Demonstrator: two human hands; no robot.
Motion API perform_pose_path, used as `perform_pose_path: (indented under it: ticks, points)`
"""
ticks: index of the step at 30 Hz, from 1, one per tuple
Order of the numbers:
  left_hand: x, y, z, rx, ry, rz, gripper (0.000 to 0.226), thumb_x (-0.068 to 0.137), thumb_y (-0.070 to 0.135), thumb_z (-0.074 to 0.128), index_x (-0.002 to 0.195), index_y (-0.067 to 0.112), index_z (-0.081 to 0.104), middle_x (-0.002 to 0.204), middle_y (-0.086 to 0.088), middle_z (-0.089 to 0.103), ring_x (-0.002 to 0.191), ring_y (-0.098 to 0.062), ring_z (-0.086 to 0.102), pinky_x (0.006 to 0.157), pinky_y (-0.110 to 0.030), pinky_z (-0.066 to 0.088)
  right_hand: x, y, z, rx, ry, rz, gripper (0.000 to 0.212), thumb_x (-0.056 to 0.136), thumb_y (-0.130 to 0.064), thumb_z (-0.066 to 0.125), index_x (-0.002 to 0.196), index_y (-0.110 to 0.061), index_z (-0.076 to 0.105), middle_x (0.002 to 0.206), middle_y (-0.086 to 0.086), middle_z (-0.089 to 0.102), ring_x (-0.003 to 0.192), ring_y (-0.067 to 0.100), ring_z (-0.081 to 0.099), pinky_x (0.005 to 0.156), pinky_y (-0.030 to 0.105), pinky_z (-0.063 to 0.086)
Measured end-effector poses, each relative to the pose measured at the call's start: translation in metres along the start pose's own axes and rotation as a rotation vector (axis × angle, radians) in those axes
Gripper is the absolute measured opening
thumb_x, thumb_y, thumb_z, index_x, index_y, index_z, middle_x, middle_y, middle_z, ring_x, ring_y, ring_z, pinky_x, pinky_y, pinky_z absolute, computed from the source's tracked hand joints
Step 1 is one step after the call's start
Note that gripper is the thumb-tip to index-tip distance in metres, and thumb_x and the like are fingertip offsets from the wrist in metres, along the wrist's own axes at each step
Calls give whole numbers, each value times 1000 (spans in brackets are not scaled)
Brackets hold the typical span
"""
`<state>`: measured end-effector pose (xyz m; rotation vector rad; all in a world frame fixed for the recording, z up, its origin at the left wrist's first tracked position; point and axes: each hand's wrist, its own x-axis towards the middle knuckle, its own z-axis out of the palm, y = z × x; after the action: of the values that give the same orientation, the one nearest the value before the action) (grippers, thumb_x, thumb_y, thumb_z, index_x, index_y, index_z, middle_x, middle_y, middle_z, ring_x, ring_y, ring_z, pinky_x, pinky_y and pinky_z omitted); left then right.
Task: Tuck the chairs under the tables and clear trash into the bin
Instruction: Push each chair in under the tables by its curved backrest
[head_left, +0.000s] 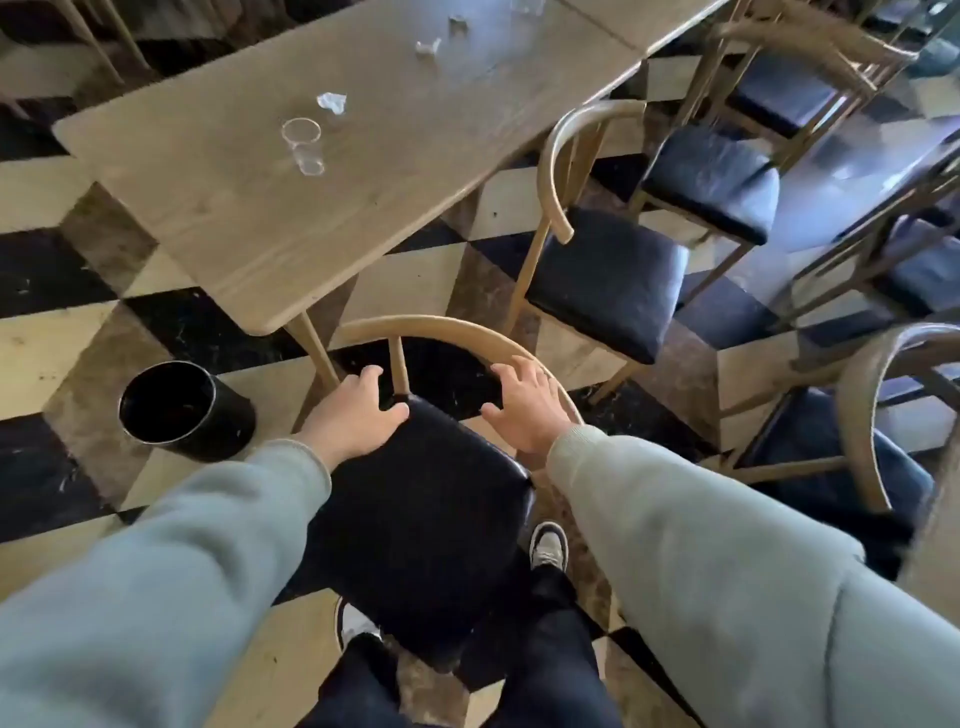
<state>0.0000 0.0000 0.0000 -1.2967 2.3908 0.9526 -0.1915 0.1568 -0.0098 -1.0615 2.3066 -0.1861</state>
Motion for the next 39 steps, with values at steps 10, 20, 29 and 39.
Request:
perform_pose_path:
  ticks: [10, 20, 29, 39]
  points:
    - [-10, 86, 98, -235, 3, -418, 64, 103, 37, 60, 158, 22, 32, 153, -11, 50, 133, -34, 55, 106, -50, 50, 76, 92, -27, 50, -123, -223, 71, 98, -28, 55, 161, -19, 25, 171, 17, 18, 157, 39, 16, 128, 56, 17]
    - [-65, 145, 153, -465, 41, -578, 63, 104, 34, 56, 159, 18, 30, 150, -11, 51, 132, -32, 55, 106, -47, 47, 44, 123, -27, 4, -357, -133, 92, 99, -33, 65, 166, -22, 3, 169, 8, 21, 141, 36, 47, 111, 51, 49]
    - [-127, 152, 183, -721, 171, -643, 63, 101, 35, 58, 156, 18, 32, 144, -13, 54, 131, -33, 53, 96, -41, 43, 15, 86, -71, -232, -270, -399, 52, 101, -25, 63, 148, -10, 47, 153, 14, 39, 120, 33, 58, 99, 46, 57]
    - [-110, 145, 218, -1026, 222, -885, 70, 99, 43, 60, 157, 17, 31, 152, -10, 49, 136, -35, 50, 99, -41, 42, 112, 15, -76, -342, -311, -520, 62, 102, -31, 61, 156, -9, 38, 144, 14, 47, 112, 30, 57, 88, 38, 52]
